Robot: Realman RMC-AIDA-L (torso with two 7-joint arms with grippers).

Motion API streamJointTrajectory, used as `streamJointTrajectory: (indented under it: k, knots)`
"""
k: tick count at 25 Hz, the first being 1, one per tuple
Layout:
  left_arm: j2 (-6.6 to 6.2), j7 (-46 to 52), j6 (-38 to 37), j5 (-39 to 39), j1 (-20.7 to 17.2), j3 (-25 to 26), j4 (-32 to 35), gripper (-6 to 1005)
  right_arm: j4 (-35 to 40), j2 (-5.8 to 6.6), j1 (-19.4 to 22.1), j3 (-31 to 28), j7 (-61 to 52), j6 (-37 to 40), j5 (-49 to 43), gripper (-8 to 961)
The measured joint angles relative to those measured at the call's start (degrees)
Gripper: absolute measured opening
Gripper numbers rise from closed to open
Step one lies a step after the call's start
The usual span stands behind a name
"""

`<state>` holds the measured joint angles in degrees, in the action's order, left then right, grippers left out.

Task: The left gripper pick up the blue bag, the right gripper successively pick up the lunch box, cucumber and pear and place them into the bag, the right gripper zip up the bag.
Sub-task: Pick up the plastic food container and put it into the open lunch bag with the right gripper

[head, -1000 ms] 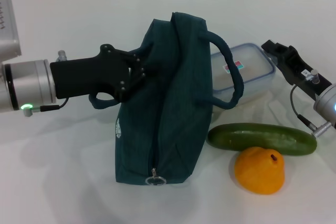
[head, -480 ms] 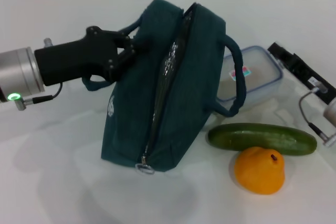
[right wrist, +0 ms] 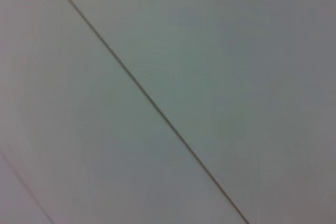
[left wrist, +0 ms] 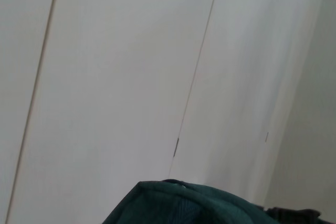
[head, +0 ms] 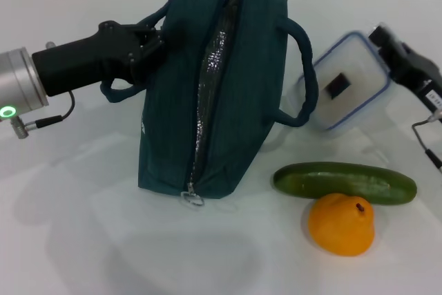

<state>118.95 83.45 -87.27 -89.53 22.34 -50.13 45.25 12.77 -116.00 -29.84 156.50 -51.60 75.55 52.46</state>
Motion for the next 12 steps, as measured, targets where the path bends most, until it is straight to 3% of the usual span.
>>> streamJointTrajectory:
  k: [7, 12]
  knots:
    - [0.25, 0.1, 0.0, 0.0, 0.2, 0.2, 0.0, 40, -3.3, 0.38, -2.1, -1.4, 2.0, 11.7, 0.1, 159]
    - [0.38, -0.5, 0.7, -1.0, 0.6, 0.0, -0.3, 41, -4.0, 1.24, -7.3, -1.9, 0.3, 17.4, 0.0, 170]
